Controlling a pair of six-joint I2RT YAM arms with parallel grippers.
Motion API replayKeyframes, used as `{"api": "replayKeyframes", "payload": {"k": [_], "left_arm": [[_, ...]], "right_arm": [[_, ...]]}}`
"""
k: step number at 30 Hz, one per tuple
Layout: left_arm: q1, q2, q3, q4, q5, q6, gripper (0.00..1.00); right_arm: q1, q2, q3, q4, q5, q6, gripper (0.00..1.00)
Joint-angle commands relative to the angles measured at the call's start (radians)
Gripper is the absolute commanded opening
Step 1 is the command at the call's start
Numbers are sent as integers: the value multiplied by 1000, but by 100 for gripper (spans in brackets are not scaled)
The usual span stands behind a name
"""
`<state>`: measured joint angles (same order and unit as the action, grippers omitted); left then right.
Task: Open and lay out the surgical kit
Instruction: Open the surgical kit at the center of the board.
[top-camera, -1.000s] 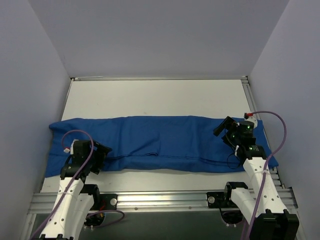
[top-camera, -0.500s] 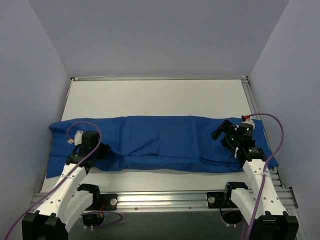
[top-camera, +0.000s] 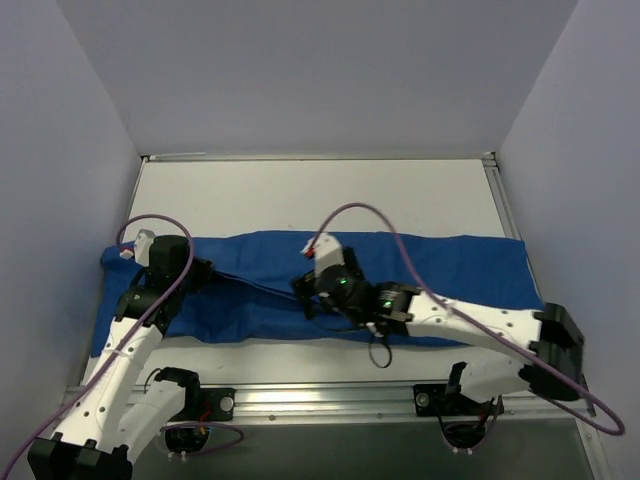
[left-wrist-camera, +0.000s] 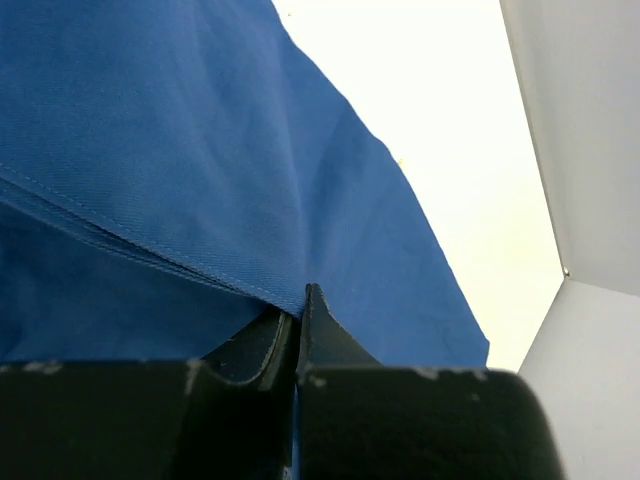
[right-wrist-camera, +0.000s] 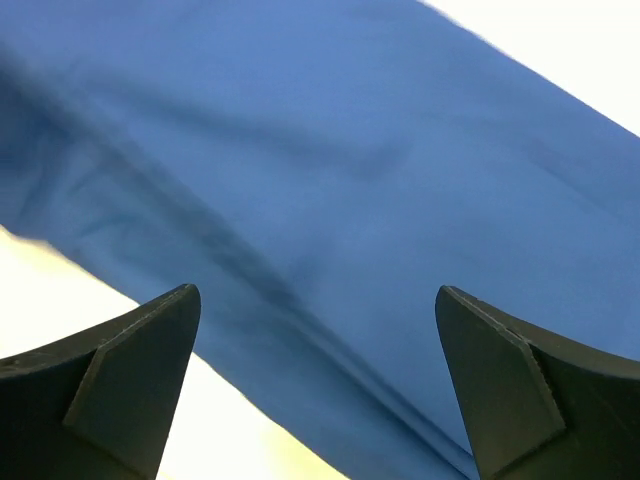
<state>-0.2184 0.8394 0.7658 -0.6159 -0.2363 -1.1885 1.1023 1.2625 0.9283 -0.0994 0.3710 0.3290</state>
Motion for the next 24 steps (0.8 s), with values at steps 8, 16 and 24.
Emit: {"api": "replayKeyframes", "payload": {"k": [8,16,24], "left_arm": [[-18,-35,122,-105,-34,21,2],[-18,-72,141,-154,-66,29,2],[-18,-48,161,-153,-86,32,2]], "right_arm": [[203,440,201,161,328,-214,100],[150,433,123,106,434,-102,100],[64,319,-2,-201,529,217,99]]}}
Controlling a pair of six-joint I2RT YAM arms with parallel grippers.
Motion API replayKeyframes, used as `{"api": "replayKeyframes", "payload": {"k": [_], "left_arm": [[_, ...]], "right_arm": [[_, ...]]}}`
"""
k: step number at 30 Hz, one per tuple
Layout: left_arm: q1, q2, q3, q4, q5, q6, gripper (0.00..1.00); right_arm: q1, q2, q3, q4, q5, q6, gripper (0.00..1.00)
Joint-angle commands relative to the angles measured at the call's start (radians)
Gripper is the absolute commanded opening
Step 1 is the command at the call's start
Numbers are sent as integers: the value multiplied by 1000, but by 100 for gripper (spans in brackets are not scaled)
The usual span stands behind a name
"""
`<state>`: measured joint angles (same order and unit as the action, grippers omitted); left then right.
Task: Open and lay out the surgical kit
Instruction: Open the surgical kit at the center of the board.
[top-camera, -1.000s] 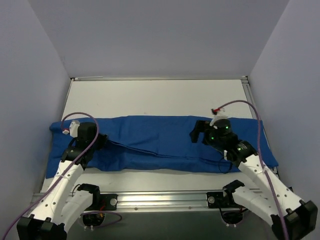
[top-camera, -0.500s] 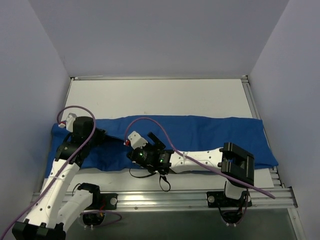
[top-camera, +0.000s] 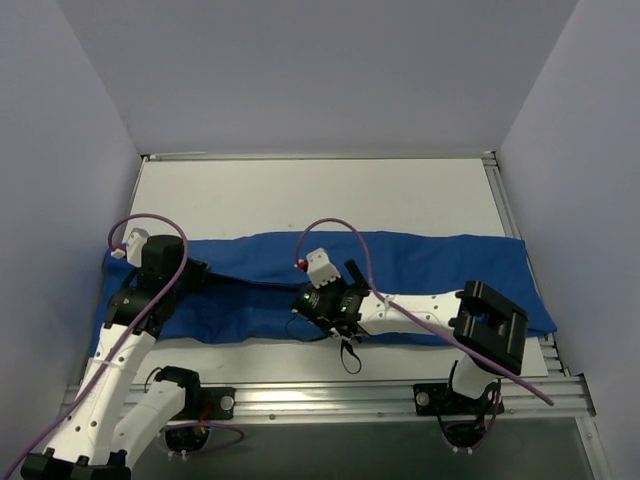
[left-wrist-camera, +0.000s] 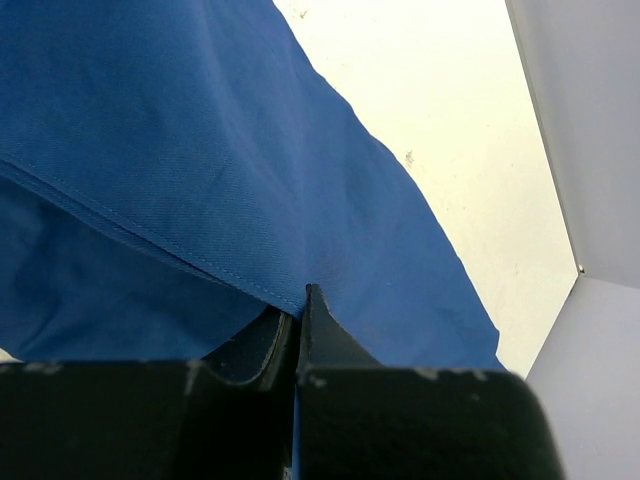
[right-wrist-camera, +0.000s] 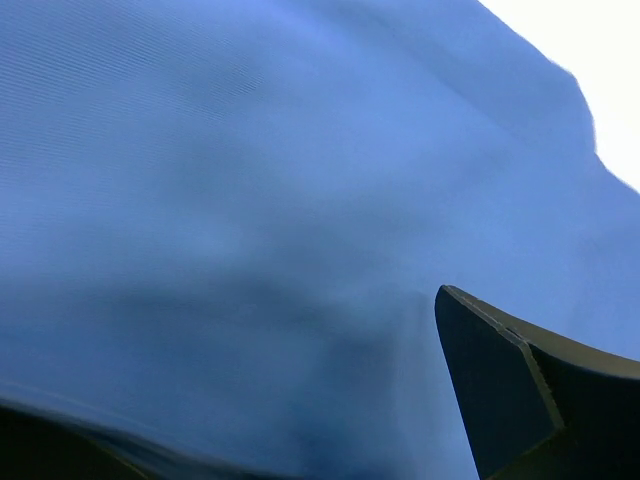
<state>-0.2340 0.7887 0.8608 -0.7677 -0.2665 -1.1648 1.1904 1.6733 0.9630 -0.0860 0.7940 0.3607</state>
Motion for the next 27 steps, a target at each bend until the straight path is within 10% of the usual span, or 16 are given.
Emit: {"api": "replayKeyframes", "payload": {"k": [1,15,25,27], "left_arm": [[-1,15,75,1,-59,8,2],[16,119,168,15,-109,24,2],[50,216,221,65,-108,66,2],[58,234,227,80,-106,76,2]], "right_arm": [[-35,-140,-59,-253,123,243,99],[-522,-612,-262,-304,-108,376,88],[-684,-580,-250,-89,-326,109,0],[-684,-567,-233,-32,-337,8,0]]}}
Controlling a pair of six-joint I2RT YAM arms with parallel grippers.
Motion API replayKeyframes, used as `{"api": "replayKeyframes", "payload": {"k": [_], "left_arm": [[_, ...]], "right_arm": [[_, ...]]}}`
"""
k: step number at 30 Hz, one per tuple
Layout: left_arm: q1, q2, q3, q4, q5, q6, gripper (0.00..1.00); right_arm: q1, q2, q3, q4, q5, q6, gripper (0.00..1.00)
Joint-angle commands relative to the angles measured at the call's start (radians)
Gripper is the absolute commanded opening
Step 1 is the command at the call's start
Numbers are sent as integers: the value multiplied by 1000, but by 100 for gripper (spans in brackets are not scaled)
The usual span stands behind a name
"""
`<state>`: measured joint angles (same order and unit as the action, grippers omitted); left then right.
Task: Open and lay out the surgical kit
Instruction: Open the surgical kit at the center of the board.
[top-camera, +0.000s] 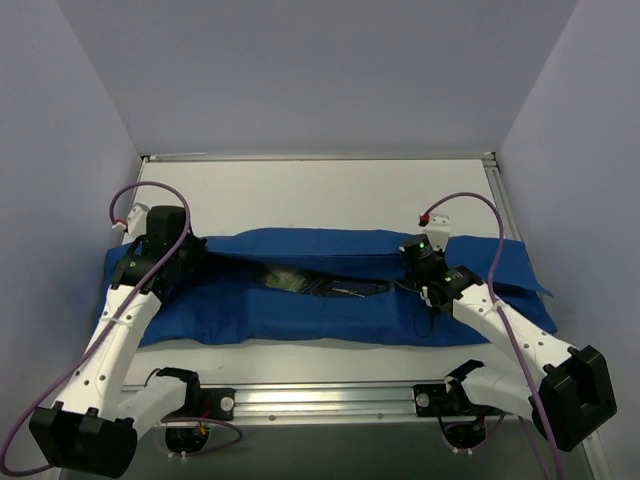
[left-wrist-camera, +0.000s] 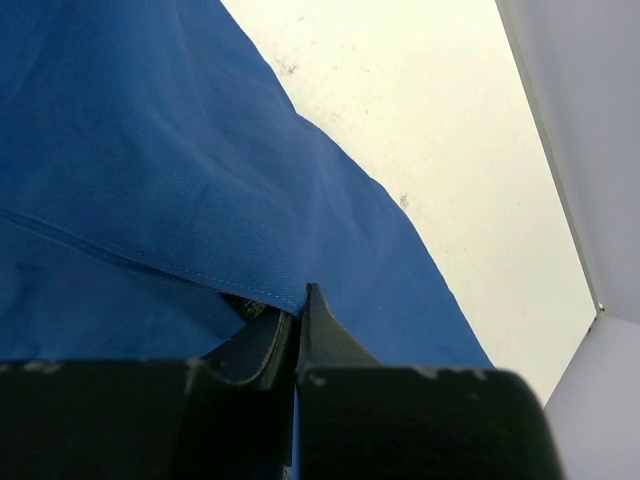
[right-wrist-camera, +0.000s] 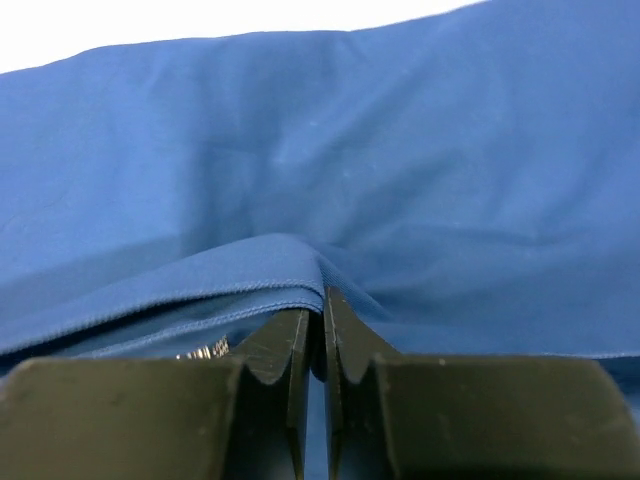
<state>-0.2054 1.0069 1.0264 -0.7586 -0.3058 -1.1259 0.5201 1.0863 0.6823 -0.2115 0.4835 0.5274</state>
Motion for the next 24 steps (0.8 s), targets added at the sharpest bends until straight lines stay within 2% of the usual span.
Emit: {"api": "replayKeyframes", "payload": {"k": [1,7,9,11,14,18,21,22,24], "left_arm": [[40,41,75,77,-64,43,2],[98,163,145,185,-26,153,3],[126,218,211,197,14,189,4],[161,310,263,211,66,251,4],[191,441,363,274,150,349,4],[201,625,515,349,250,469,4],[201,800,707,311,266,567,4],[231,890,819,292,261,601,3],[233,979,924,274,270,647,3]], "right_arm": [[-17,36,59,112,-29,-197,0],[-75,165,193,164,72,-505,0],[-144,201,235,211,0,-542,0],[-169,248,247,320,-66,-622,0],[-193,346,315,382,-140,-731,0],[-224,512,454,380,-193,-892,0],[-272,645,589,357,-246,-955,0],[-285,708,620,357,-253,-971,0],[-314,770,712,367,-240,-989,0]]}}
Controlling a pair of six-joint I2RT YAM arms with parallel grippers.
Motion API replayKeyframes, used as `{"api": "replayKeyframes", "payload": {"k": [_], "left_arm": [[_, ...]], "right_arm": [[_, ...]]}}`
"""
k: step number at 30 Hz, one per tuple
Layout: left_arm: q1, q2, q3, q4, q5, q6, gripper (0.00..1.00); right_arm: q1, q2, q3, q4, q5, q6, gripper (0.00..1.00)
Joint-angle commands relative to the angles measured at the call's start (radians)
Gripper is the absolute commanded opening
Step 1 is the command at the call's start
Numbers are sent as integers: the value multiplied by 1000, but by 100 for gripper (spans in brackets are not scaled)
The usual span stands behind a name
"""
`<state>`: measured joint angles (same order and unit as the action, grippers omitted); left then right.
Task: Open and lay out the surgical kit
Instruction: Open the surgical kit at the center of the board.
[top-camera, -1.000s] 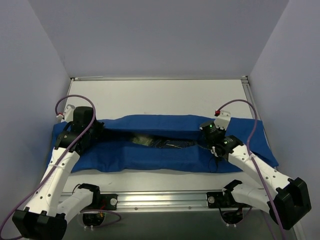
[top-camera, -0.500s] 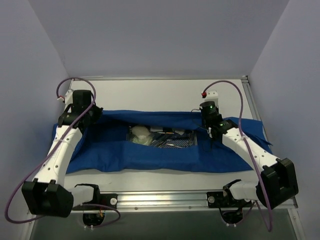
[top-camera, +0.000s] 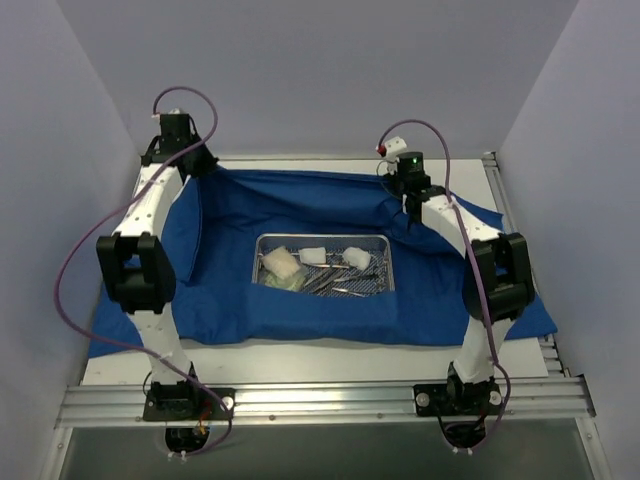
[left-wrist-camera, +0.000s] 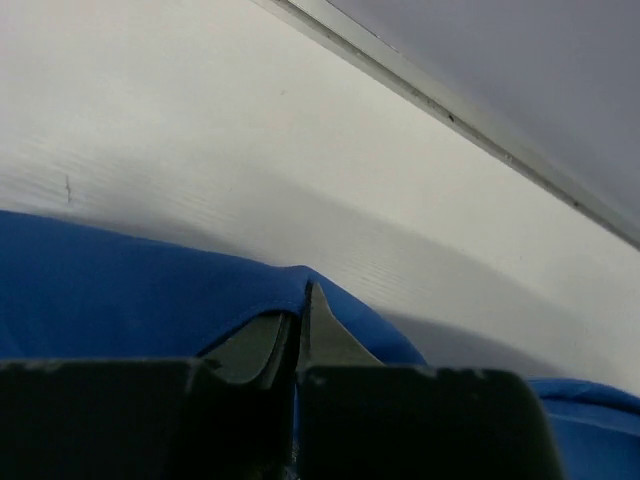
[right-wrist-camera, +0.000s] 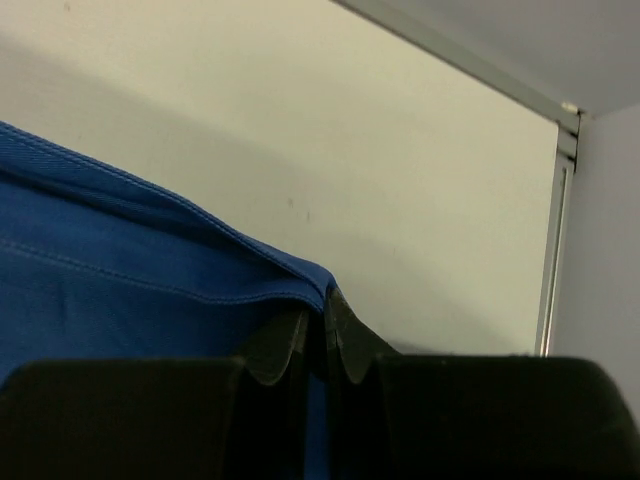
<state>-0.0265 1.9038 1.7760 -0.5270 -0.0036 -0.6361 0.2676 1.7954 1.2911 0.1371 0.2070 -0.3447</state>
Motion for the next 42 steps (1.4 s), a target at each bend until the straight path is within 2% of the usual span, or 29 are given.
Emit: {"api": "replayKeyframes", "payload": {"k": [1,4,5,7,8,9,13,15,16,18,19,20,21,23,24,26,27,28,29,30,31,34,35,38,39,42], "left_arm": [[56,169,280,39,-24,199,3],[66,332,440,33,35,285,3],[68,374,555,24,53,308,3],[71,484,663,3,82,366,5],[71,520,756,-5,86,381,9],[73,549,793,-5,93,413,23],[85,649,864,44,40,414,35],[99,656,853,90,60,395,40],[102,659,852,102,60,394,46],[111,658,852,114,73,386,67],[109,655,850,114,79,389,88],[111,652,849,108,85,394,99],[112,643,849,102,94,392,94],[112,630,847,70,111,391,94],[112,611,846,59,120,382,94],[111,585,832,9,134,377,94],[111,551,824,-11,146,378,94],[111,531,815,-39,148,381,94],[109,506,783,-97,146,383,94],[108,451,754,-122,134,378,94],[106,422,719,-143,131,374,94],[102,281,515,-217,116,360,94],[96,238,379,-223,88,351,94],[82,82,173,-211,76,338,94],[76,10,58,-212,53,334,94],[45,-84,-88,-252,-83,291,94]], "right_arm": [[-73,120,138,15,26,-141,0],[-96,218,240,48,-15,-195,0],[-97,238,275,77,-27,-204,0],[-100,304,318,88,-38,-230,0],[-100,324,335,114,-32,-231,0],[-102,367,376,119,-26,-232,0],[-102,462,456,195,18,-232,4],[-100,508,479,303,66,-240,4],[-100,525,491,361,80,-247,8],[-96,570,523,384,94,-284,18],[-91,582,548,404,92,-306,25],[-87,590,551,424,95,-332,38],[-81,602,548,452,109,-390,57],[-59,604,527,559,207,-425,72],[-53,584,524,562,233,-425,86],[-35,547,536,498,320,-345,100],[-31,498,543,445,334,-218,100],[-31,471,557,285,330,-141,100],[-39,446,573,209,315,-52,100],[-47,393,571,138,296,117,100],[-57,366,565,2,270,198,100],[-117,263,482,-184,166,405,100],[-135,212,449,-207,94,511,100],[-194,141,289,-214,6,555,100],[-195,104,222,-203,11,543,100],[-199,75,157,-226,19,535,100]]}}
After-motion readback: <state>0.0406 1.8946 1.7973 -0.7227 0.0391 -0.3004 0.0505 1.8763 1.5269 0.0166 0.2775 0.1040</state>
